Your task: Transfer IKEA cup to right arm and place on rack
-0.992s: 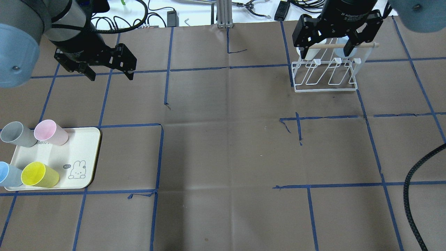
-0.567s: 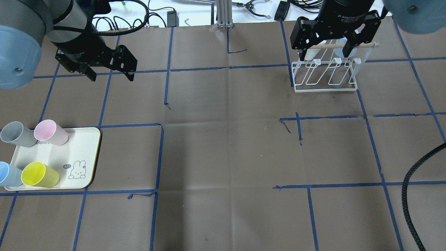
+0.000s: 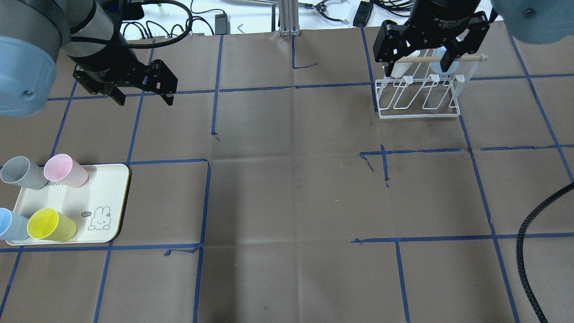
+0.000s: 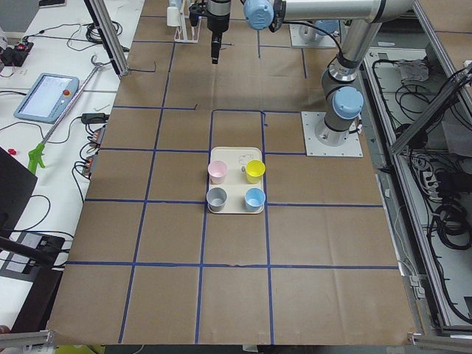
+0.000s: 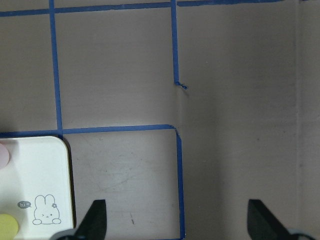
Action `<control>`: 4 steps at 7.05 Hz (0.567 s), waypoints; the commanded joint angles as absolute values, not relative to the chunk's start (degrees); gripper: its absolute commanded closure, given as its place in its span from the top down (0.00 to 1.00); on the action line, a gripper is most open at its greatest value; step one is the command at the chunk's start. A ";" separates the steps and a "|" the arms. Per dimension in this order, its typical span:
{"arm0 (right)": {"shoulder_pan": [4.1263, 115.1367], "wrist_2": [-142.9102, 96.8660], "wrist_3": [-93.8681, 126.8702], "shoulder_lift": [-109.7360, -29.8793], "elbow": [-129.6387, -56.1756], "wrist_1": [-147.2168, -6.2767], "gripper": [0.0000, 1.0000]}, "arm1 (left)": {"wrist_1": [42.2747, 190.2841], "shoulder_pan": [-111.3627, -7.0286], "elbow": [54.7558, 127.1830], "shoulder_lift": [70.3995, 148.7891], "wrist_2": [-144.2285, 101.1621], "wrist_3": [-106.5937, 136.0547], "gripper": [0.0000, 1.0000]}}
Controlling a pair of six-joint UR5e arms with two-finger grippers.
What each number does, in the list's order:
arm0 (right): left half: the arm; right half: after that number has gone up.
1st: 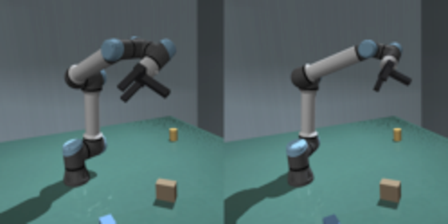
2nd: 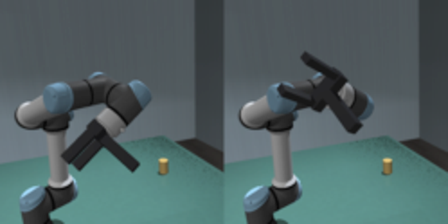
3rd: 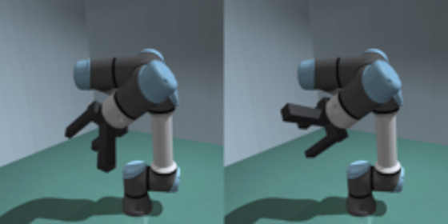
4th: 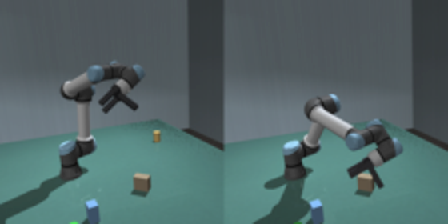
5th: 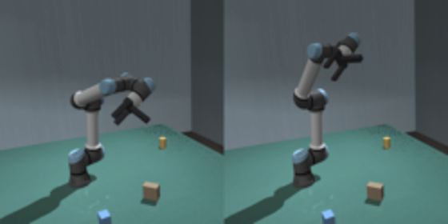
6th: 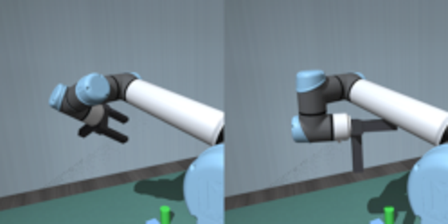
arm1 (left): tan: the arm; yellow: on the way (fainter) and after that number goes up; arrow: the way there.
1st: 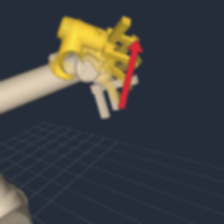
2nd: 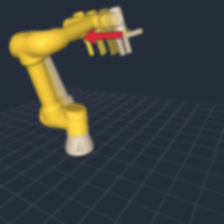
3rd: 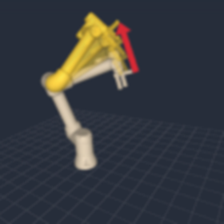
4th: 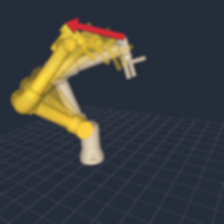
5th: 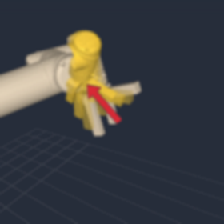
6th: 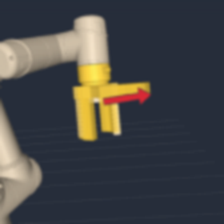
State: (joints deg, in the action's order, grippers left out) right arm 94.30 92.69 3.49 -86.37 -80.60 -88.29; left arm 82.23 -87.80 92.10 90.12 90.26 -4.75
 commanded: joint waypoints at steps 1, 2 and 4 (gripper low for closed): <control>94.31 92.72 3.43 -86.40 -80.68 -88.42 1.00 | 82.00 -87.80 92.20 90.17 90.26 -4.66 0.99; 94.22 92.81 3.34 -86.14 -80.51 -88.42 1.00 | 81.91 -87.80 92.11 90.09 90.26 -4.66 0.99; 94.22 92.72 3.51 -86.05 -80.42 -88.51 1.00 | 81.91 -87.80 92.11 90.18 90.26 -4.75 0.99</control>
